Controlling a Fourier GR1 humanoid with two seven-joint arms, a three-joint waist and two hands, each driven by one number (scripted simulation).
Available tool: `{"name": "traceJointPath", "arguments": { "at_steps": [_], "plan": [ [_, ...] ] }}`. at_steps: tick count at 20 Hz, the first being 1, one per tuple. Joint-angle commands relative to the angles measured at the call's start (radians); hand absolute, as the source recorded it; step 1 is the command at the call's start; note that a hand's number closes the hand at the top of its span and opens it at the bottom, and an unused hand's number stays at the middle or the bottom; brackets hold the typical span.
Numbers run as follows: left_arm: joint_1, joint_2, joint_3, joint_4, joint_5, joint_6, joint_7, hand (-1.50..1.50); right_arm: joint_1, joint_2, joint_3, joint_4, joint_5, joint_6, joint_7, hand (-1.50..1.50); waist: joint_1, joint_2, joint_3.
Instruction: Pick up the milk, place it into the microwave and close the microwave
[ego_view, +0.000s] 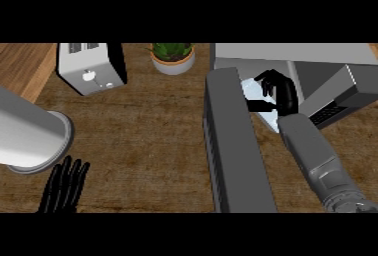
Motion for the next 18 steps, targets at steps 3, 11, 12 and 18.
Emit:
{"name": "traceJointPath", "arguments": {
  "at_steps": [3,11,12,18],
  "plan": [
    [-0.044,0.002,0.010,0.026,-0.014,0.001,0.013,-1.50,-0.079,-0.014,0.022,0.089,0.061,-0.165,0.058,1.50,0.030,0.014,0.001],
    [-0.088,0.032,0.038,0.042,-0.078,0.047,0.060,-1.50,-0.104,-0.094,0.000,0.110,0.064,-0.270,0.078,-1.50,0.046,0.030,0.003],
    [-0.069,0.008,-0.018,0.019,-0.114,0.063,0.059,-1.50,-0.129,-0.070,0.019,0.131,0.086,-0.316,0.114,-1.50,0.061,0.030,0.003],
    [-0.073,0.016,-0.010,0.042,-0.120,0.050,0.043,-1.50,-0.130,-0.113,0.057,0.165,0.132,-0.301,0.125,-1.50,0.070,0.035,0.003]
  ]
}}
